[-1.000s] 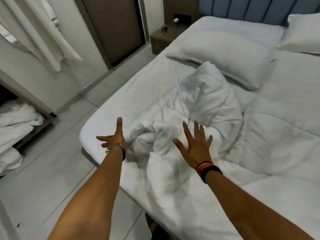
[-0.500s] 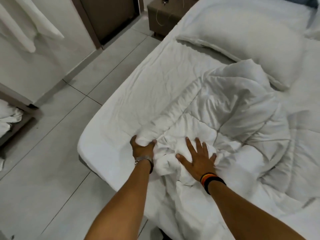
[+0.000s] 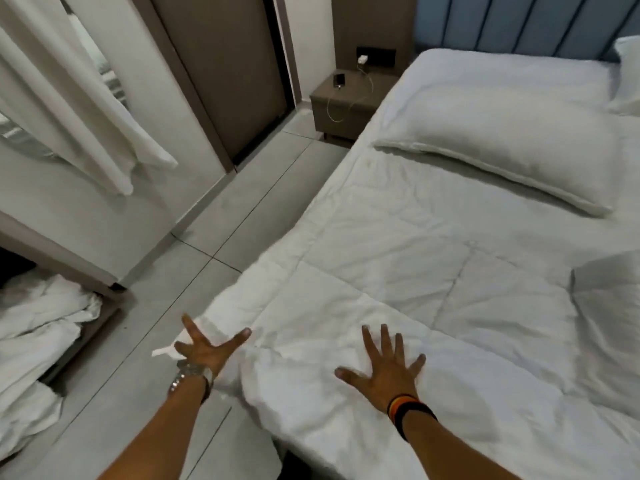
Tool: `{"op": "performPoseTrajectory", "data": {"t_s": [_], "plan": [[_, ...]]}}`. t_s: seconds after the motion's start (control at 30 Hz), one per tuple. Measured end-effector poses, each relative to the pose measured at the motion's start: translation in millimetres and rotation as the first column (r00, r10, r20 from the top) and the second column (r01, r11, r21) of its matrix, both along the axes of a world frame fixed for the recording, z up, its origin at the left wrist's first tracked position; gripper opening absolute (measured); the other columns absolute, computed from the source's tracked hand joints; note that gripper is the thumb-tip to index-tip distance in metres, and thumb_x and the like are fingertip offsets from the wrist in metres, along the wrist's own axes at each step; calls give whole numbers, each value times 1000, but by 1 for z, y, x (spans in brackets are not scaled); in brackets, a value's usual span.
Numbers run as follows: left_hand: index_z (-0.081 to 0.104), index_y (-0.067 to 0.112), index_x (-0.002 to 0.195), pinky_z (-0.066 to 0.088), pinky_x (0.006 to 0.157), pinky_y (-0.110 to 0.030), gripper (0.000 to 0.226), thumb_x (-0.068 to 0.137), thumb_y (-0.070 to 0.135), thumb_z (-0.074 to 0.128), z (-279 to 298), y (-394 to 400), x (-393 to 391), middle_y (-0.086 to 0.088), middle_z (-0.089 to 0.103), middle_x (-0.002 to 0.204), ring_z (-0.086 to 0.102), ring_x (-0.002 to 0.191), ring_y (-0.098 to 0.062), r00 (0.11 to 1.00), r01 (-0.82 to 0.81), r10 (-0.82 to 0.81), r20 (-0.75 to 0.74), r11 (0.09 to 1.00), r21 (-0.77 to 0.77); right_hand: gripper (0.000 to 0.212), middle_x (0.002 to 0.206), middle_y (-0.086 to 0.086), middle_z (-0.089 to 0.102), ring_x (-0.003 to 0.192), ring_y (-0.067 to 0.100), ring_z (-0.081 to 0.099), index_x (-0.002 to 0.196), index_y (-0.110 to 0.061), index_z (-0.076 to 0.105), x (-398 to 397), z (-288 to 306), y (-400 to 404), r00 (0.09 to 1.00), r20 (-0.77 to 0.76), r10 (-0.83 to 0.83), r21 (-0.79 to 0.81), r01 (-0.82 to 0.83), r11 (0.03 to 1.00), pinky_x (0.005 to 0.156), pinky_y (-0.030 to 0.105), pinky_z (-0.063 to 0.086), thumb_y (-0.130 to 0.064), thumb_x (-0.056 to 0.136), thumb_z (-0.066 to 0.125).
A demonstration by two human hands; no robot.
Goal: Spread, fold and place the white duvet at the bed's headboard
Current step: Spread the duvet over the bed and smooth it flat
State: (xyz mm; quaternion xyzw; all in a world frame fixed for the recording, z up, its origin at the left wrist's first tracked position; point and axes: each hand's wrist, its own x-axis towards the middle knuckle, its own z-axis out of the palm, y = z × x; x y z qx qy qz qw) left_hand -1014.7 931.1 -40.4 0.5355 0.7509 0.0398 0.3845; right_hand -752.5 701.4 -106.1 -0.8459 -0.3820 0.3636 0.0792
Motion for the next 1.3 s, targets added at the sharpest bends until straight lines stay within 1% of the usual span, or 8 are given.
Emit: {"op": "performPoseTrajectory", "data": {"t_s": [0.13, 0.3, 0.43, 0.63, 0.83, 0.93, 1.07, 1.3], "plan": [[-21, 43, 157, -4, 119, -69, 149, 45, 98, 61, -43, 89, 69, -13, -12, 171, -6, 156, -41, 956, 278, -267, -119, 956, 92, 105, 167, -7, -37, 156, 27, -29, 149, -59, -32, 10, -15, 85, 980, 55, -192, 115, 185, 976, 117, 73, -11, -106, 67, 12], [-8, 36, 162, 42, 112, -49, 148, 50, 90, 72, -88, 184, 162, -17, 40, 160, 45, 141, -40, 836, 527, -534, 128, 846, 82, 101, 170, -1, -31, 157, 36, -24, 156, -58, -21, 14, -40, 191, 923, 31, -383, 34, 382, 924, 117, 75, -8, -101, 71, 14], [0, 28, 163, 46, 108, -47, 151, 46, 94, 69, -105, 204, 217, -14, 47, 156, 51, 136, -40, 720, 681, -689, 81, 724, 105, 95, 170, 3, -31, 156, 39, -26, 157, -56, -21, 10, -57, 223, 889, 63, -453, -97, 457, 884, 117, 76, -8, -95, 77, 15], [-2, 28, 164, 47, 108, -43, 148, 54, 64, 92, -126, 205, 244, -15, 49, 153, 53, 134, -38, 750, 644, -617, 238, 763, -51, 91, 170, 2, -32, 156, 36, -27, 158, -55, -20, 13, -55, 229, 869, 85, -487, -173, 494, 852, 118, 74, -9, -91, 86, 22], [63, 29, 133, 58, 92, -33, 101, 40, 47, 99, -65, 294, 231, 4, 72, 123, 70, 108, -18, 762, 389, -466, 449, 884, 259, 85, 173, -12, -20, 159, 19, -21, 162, -55, 1, -6, -28, 281, 801, 79, -593, 210, 568, 795, 121, 66, -13, -89, 89, 27], [52, 35, 142, 54, 95, -32, 112, 41, 52, 98, -43, 329, 183, 0, 69, 129, 67, 116, -25, 801, 303, -446, 399, 877, 372, 82, 172, -13, -19, 159, 18, -21, 164, -50, 4, -26, -22, 321, 833, 115, -541, 296, 491, 819, 120, 65, -15, -83, 94, 29], [-5, 33, 163, 44, 108, -46, 151, 52, 66, 92, -42, 348, 138, -16, 47, 155, 52, 135, -38, 844, 494, -505, 181, 863, 104, 82, 173, -5, -23, 158, 19, -26, 165, -45, -8, -57, -39, 326, 861, 15, -508, 149, 500, 853, 120, 63, -18, -80, 98, 24], [-7, 37, 162, 46, 109, -50, 130, 69, 77, 74, -23, 372, 247, -12, 38, 162, 48, 139, -40, 450, 859, -891, 60, 451, 242, 80, 174, -4, -21, 158, 18, -23, 165, -47, -4, -35, -32, 325, 719, -38, -694, 137, 691, 710, 120, 68, -15, -77, 99, 31]]}}
